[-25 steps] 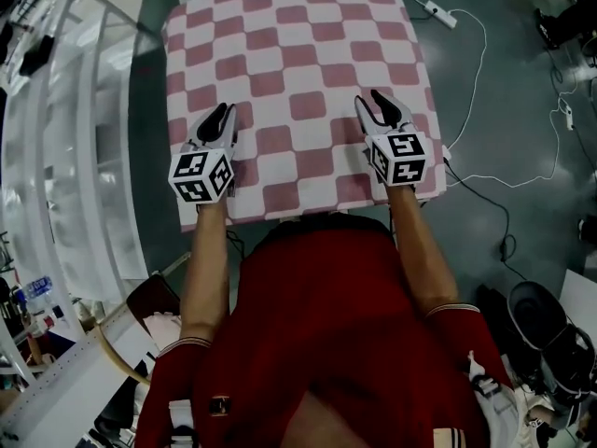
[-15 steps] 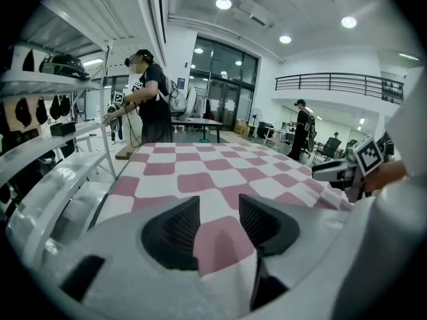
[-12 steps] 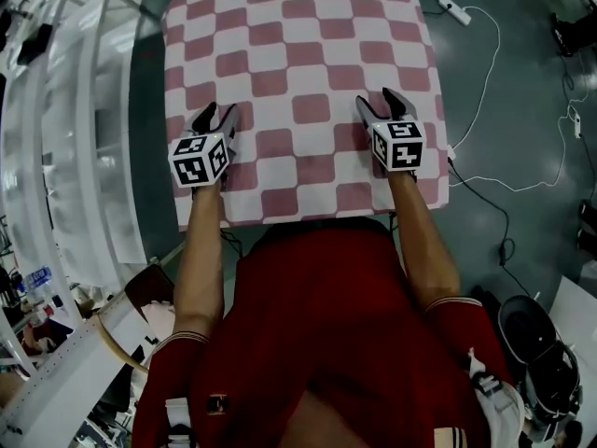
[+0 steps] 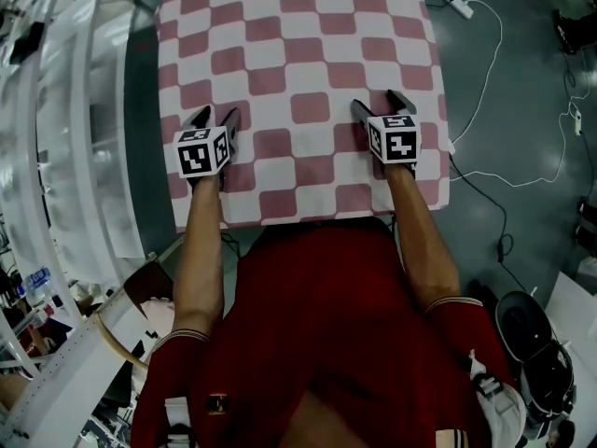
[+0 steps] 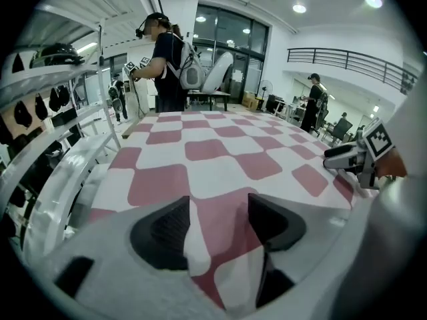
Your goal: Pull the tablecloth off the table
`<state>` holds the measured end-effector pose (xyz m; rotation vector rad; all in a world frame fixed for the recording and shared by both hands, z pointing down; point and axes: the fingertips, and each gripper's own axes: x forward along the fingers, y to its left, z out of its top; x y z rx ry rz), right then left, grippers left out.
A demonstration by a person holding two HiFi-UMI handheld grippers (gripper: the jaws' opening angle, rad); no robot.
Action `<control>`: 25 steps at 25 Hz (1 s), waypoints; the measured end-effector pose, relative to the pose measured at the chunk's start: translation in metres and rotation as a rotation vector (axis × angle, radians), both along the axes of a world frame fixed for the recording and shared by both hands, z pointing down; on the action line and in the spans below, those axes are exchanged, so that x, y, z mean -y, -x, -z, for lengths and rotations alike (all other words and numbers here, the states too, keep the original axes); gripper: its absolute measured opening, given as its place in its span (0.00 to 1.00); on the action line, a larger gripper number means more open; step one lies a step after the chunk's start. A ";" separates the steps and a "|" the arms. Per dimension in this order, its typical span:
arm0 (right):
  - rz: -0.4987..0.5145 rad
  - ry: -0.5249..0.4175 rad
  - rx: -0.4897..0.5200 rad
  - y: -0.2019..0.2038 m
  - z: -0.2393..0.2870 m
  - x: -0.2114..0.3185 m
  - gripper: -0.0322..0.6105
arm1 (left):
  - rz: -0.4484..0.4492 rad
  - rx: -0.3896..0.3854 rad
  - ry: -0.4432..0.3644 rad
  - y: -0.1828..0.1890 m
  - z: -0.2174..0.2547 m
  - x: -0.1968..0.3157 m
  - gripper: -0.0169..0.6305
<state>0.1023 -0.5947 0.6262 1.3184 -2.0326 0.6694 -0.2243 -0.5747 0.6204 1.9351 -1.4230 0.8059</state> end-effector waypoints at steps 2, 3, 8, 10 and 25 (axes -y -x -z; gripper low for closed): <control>-0.004 0.013 -0.006 0.000 -0.003 0.000 0.58 | -0.003 0.012 0.021 0.000 -0.005 -0.001 0.46; -0.006 0.017 -0.007 0.000 -0.003 0.000 0.58 | -0.005 0.021 0.026 0.000 -0.006 -0.002 0.45; -0.013 0.024 -0.007 0.001 -0.003 0.000 0.58 | -0.030 0.060 0.041 0.000 -0.007 -0.001 0.42; -0.011 0.026 -0.006 0.002 -0.002 0.000 0.57 | -0.051 0.064 0.042 -0.003 -0.006 -0.001 0.39; -0.007 0.013 -0.042 0.022 0.008 -0.003 0.24 | -0.179 0.048 0.045 -0.028 0.000 0.003 0.10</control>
